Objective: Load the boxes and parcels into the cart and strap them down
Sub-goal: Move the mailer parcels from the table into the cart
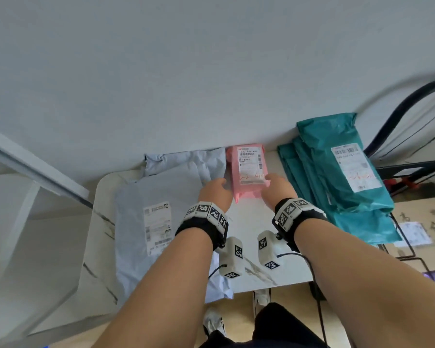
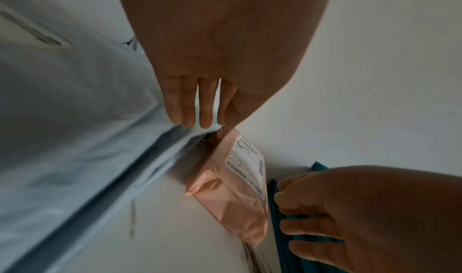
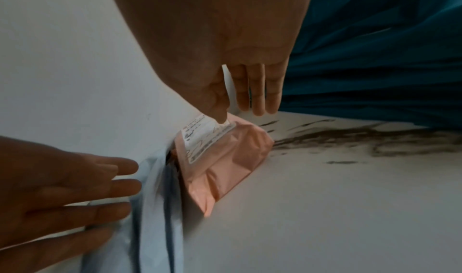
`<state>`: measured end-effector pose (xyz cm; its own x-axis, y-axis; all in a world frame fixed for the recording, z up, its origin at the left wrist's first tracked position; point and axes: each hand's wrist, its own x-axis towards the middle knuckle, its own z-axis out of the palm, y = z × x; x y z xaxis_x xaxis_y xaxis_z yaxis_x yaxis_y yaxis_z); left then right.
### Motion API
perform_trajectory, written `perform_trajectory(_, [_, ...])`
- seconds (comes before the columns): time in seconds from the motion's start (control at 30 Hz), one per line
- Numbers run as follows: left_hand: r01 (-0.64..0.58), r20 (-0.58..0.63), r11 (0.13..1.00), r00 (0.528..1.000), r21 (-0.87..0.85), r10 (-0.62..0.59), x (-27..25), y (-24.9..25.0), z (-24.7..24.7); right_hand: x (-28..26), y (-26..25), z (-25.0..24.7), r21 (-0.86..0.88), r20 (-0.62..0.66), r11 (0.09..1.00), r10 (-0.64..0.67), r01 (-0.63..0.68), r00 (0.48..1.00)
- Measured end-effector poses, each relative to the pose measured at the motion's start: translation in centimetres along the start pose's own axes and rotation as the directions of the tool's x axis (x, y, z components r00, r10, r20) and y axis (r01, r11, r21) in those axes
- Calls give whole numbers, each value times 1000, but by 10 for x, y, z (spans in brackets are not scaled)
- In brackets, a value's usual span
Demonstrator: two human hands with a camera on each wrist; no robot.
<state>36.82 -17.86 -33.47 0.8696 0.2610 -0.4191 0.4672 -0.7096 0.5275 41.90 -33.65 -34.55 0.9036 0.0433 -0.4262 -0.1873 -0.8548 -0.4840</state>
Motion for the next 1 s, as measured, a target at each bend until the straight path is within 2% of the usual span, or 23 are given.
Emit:
perform_trajectory(0.1, [-12, 32, 1000, 999, -28, 13, 23, 19, 16, 23, 9, -8, 42, 10, 999, 15, -16, 1000])
perform_trajectory(0.27, [141, 44, 986, 990, -90, -137, 47, 31, 39, 49, 19, -17, 53, 96, 998, 38, -43, 995])
perform_trajectory(0.43, [206, 58, 967, 978, -149, -200, 58, 35, 55, 69, 20, -18, -33, 227, 998, -42, 51, 973])
perform_trajectory(0.57, [254, 43, 952, 967, -172, -251, 61, 36, 63, 73, 21, -19, -51, 280, 997, -42, 58, 959])
perform_trajectory(0.73, [262, 14, 934, 964, -244, -267, 50, 38, 64, 61, 20, -29, -86, 261, 993, -49, 74, 964])
perform_trajectory(0.87, [206, 5, 925, 976, -319, -216, 34, 41, 57, 42, 21, -42, -67, 194, 995, -65, 80, 979])
perform_trajectory(1.0, [103, -16, 902, 993, -419, -121, 10, 47, 49, 10, 28, -50, 38, 106, 998, -60, 56, 993])
